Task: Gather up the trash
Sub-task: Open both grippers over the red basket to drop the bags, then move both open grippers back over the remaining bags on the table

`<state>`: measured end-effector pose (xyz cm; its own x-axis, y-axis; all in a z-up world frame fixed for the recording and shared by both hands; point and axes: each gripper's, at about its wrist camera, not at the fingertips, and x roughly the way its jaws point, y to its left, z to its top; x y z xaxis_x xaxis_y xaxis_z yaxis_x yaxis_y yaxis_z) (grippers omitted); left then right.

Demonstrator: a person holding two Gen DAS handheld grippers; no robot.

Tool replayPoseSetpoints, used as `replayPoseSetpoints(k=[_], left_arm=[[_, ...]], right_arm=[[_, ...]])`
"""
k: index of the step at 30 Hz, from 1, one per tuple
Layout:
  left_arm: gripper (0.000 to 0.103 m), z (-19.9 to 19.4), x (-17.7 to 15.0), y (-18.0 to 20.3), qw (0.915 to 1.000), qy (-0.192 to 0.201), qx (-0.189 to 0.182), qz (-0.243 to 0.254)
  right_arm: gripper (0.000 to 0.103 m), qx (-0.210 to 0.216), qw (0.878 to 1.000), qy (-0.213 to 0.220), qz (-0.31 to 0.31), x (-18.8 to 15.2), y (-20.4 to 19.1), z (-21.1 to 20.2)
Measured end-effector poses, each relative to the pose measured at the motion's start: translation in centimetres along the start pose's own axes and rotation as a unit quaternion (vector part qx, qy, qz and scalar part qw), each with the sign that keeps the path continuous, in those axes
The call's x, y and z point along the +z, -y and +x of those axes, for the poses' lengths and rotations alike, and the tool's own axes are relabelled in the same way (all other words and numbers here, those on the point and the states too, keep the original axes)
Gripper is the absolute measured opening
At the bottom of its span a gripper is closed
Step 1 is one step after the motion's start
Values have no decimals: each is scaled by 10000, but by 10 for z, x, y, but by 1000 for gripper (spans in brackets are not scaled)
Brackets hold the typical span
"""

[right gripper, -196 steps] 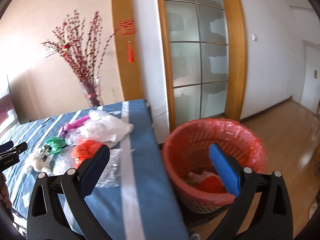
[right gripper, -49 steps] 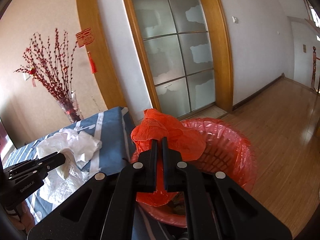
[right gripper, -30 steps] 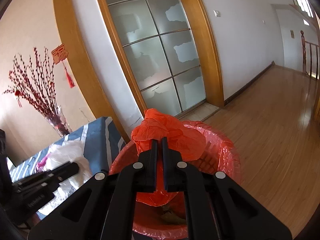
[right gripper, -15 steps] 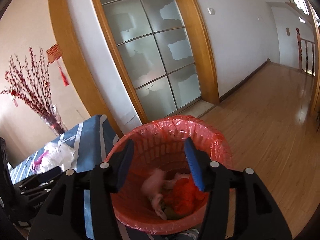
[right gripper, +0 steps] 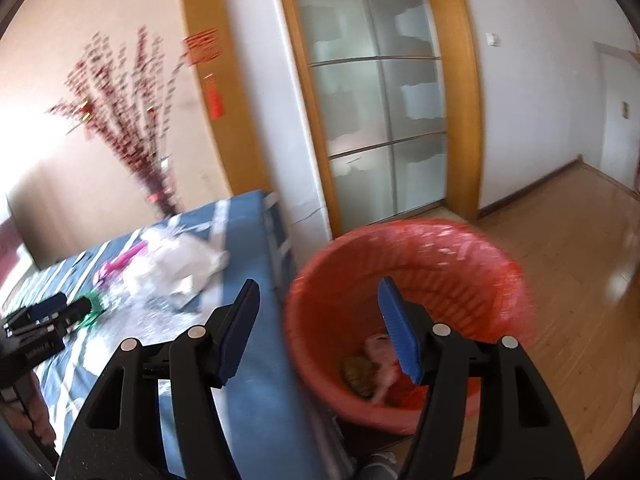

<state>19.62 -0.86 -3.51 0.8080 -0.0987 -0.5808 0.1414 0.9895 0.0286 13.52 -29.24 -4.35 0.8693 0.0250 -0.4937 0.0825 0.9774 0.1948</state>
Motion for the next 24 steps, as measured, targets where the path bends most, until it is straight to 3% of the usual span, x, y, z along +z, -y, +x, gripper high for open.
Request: replayPoseSetpoints(k=[7, 12, 17, 20, 24], left_arm=[[73, -14, -19, -83, 9959, -84, 782, -457], [73, -22, -32, -122, 9918, -124, 1045, -725], [73, -29, -41, -146, 9894, -158, 1151, -872], [73, -31, -45, -159, 9882, -161, 1199, -940], [73, -33, -51, -171, 9868, -184, 1225, -1043]], right_arm=[[63, 538, 9965, -399, -502, -14, -74, 20], [63, 793, 9908, -719, -832, -26, -121, 36], [73, 767, 9867, -959, -1062, -39, -153, 53], [83, 646, 9859, -1076, -1110, -42, -163, 62], [88, 471, 9854, -1233, -1080, -43, -166, 73]])
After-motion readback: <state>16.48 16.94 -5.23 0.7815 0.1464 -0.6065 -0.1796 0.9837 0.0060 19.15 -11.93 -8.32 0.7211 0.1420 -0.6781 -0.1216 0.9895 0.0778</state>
